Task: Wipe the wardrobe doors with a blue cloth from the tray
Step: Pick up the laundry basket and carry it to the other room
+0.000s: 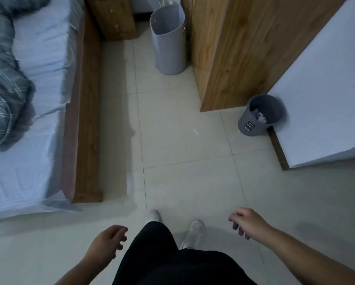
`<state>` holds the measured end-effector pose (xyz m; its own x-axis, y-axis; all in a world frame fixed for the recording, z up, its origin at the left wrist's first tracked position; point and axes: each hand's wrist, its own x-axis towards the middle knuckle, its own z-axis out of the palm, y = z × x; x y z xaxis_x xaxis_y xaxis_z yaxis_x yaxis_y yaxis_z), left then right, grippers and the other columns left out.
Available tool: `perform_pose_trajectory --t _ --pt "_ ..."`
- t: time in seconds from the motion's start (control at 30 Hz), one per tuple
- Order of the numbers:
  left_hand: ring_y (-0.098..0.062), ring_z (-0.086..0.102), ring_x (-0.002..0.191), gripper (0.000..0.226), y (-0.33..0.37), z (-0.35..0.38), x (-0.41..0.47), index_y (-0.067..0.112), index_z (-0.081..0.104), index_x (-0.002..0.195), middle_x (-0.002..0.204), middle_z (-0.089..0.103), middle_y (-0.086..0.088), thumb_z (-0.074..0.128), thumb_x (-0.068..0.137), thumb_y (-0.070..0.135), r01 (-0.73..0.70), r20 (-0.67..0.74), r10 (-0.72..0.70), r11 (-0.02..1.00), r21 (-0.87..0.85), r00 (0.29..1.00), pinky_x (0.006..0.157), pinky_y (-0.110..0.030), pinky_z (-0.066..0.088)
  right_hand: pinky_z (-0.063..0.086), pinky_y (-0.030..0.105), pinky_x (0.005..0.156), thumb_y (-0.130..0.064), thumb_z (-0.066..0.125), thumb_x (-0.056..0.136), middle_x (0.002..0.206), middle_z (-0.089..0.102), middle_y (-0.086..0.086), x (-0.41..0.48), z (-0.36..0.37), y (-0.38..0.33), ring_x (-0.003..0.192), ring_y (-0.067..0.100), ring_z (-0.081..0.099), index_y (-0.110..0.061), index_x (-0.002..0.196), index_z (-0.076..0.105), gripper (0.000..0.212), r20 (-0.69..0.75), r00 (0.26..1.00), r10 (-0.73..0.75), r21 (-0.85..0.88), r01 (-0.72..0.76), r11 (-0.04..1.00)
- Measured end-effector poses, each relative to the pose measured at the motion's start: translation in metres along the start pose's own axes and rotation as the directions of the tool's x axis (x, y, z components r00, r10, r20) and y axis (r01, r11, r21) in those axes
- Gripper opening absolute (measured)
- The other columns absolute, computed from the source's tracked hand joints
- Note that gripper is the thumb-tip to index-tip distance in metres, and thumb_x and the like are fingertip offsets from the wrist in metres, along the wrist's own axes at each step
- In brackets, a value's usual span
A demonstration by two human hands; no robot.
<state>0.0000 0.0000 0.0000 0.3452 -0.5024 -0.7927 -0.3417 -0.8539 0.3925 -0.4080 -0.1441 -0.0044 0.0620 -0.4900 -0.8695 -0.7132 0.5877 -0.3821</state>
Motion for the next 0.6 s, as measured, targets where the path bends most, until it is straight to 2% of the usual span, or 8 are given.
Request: perform_pose_trajectory --t 0.07,0.17,0.3,0.47,0.6 --pt "-0.024 0.070 0.076 0.015 -0.008 -0.004 -0.001 0.023 0.076 0.098 0.089 0.078 -0.005 0.062 0.103 0.026 0.052 -0.002 -0.052 0.995 -0.080 0.999 0.057 -0.030 0.048 0.041 0.027 0.045 -0.015 0.058 0.093 0.072 0.068 0.009 0.018 -0.013 -0.032 0.053 0.019 0.057 -0.004 0.090 0.069 0.016 -0.049 0.998 -0.033 0.001 0.033 0.999" --pt "-0.024 0.069 0.074 0.014 -0.014 -0.013 0.002 0.022 0.076 0.097 0.091 0.077 -0.005 0.064 0.101 0.026 0.116 0.050 -0.112 0.990 -0.083 0.992 0.055 -0.028 0.047 0.042 0.026 0.043 -0.014 0.059 0.091 0.070 0.067 0.009 0.039 -0.032 -0.099 0.051 0.019 0.056 -0.002 0.089 0.069 0.015 -0.114 0.990 -0.084 0.038 0.088 0.995" --pt "-0.028 0.070 0.077 0.015 -0.004 -0.033 0.033 0.018 0.076 0.096 0.092 0.076 -0.009 0.064 0.101 0.025 0.151 0.038 -0.147 0.980 -0.127 0.988 0.056 -0.028 0.047 0.042 0.027 0.046 -0.016 0.058 0.090 0.073 0.068 0.008 0.064 -0.042 -0.171 0.055 0.020 0.057 -0.004 0.090 0.069 0.016 -0.137 0.981 -0.137 0.034 0.143 0.989" --pt "-0.027 0.072 0.081 0.014 0.037 -0.081 0.108 0.023 0.074 0.098 0.093 0.076 -0.004 0.063 0.102 0.030 0.085 0.059 -0.081 0.994 -0.071 0.995 0.057 -0.028 0.050 0.041 0.027 0.047 -0.018 0.057 0.092 0.073 0.067 0.007 0.091 -0.040 -0.223 0.055 0.018 0.057 -0.009 0.089 0.069 0.016 -0.154 0.981 -0.119 -0.019 0.118 0.993" --pt "-0.019 0.072 0.083 0.014 0.096 -0.135 0.168 0.032 0.070 0.105 0.097 0.076 0.004 0.056 0.106 0.033 -0.058 0.110 0.051 0.997 0.057 0.993 0.062 -0.029 0.050 0.041 0.028 0.046 -0.017 0.055 0.095 0.075 0.068 0.009 0.097 -0.043 -0.227 0.056 0.019 0.058 -0.007 0.090 0.068 0.017 -0.156 0.987 -0.034 -0.016 0.032 0.999"
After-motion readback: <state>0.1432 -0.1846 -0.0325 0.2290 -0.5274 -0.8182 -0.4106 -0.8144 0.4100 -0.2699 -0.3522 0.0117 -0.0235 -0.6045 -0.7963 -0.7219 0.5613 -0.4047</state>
